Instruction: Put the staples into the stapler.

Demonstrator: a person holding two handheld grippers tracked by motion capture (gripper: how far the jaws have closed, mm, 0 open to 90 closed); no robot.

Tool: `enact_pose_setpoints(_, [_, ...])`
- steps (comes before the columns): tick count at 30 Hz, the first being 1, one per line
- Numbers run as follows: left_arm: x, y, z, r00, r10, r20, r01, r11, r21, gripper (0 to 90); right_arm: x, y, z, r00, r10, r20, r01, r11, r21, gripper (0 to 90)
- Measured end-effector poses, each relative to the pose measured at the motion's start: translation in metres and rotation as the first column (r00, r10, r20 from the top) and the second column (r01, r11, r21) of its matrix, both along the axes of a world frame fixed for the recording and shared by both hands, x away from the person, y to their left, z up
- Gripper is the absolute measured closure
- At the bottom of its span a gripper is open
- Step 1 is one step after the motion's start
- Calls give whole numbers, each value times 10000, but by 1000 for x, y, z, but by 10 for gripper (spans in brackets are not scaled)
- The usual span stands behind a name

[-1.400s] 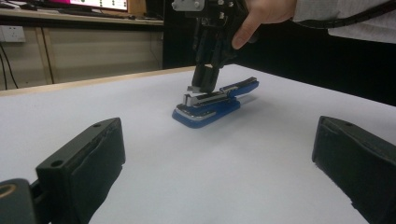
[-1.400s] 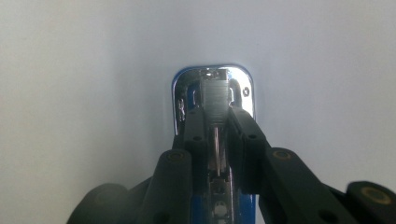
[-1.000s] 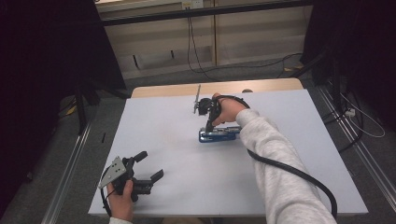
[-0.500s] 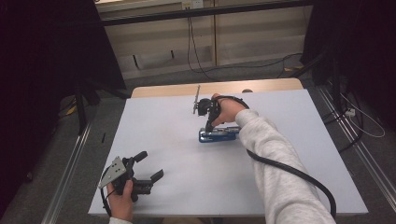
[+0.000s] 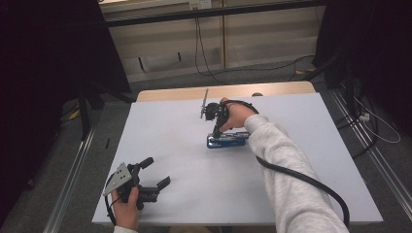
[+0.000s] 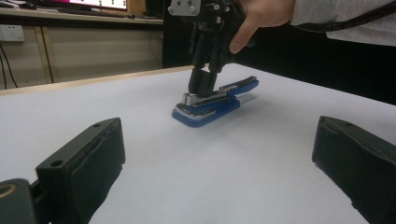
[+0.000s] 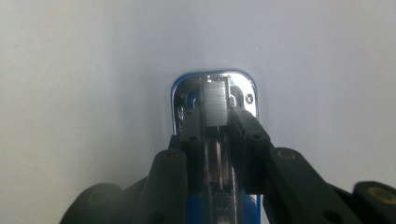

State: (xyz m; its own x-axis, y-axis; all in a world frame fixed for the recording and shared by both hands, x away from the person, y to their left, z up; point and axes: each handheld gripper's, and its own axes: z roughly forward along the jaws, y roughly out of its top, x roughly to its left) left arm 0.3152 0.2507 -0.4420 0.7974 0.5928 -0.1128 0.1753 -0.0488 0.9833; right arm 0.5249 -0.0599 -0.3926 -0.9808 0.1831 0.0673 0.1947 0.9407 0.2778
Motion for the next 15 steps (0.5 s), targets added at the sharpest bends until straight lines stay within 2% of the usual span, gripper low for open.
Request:
enact_pose_setpoints(5, [0,0,0,10000,37,39,-37,10000,-6,26,-1,-2,2,9999,-16,122,13,9998,200,685])
enact_pose_setpoints(12, [2,0,0,10000,-7,0,7,10000,-2,26,-5,-15,7,9985,-506,218,483,9943,947,611])
enact_pose_setpoints(15, [2,0,0,10000,46,-53,-46,10000,21,26,-9,-23,9,9966,-786,246,756,9914,1068,558])
